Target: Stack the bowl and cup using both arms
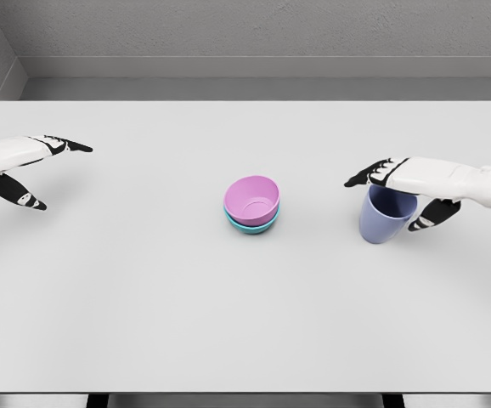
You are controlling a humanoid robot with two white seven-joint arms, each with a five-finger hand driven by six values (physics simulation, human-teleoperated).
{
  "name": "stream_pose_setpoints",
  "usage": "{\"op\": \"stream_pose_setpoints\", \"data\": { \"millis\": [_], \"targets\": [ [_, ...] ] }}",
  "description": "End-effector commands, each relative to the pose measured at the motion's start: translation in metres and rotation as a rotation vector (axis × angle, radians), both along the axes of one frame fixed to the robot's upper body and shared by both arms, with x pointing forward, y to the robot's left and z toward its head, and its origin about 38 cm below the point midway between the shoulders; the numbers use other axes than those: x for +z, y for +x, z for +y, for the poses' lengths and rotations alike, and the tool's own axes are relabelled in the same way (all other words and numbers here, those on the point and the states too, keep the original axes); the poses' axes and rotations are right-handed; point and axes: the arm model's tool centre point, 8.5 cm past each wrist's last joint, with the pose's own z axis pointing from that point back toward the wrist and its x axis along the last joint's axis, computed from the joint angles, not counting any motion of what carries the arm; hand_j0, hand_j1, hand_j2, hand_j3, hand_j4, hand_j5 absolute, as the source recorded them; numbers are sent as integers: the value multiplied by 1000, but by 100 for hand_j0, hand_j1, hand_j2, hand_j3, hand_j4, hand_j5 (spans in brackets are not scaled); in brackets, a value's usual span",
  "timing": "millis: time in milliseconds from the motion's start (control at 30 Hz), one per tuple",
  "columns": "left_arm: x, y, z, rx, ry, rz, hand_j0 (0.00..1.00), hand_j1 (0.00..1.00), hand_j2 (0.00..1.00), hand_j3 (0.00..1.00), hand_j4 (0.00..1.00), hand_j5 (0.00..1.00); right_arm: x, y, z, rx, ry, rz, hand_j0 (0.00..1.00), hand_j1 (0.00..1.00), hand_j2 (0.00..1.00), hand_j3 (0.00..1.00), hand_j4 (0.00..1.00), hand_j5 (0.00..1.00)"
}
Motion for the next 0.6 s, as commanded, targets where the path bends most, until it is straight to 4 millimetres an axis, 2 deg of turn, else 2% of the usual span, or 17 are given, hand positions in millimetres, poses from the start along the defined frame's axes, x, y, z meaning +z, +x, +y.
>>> {"op": "stream_pose_setpoints", "data": {
  "millis": [0, 267, 467, 567],
  "targets": [
    [1, 0, 0, 3, -6, 0, 100, 100, 100, 100, 100, 100, -1, 1, 0, -6, 5, 5, 100, 100, 100, 100, 100, 100],
    [1, 0, 0, 3, -4, 0, 100, 100, 100, 100, 100, 100, -5, 2, -3, -30, -34, 3, 100, 100, 100, 100, 100, 100],
    [1, 0, 0, 3, -4, -2, 100, 100, 100, 100, 100, 100, -5, 2, -2, -26, -34, 3, 77, 77, 77, 77, 77, 77],
    [1, 0, 0, 3, -3, -2, 100, 100, 100, 100, 100, 100, -5, 1, -2, -23, -34, 2, 73, 73, 73, 73, 73, 73]
  ]
}}
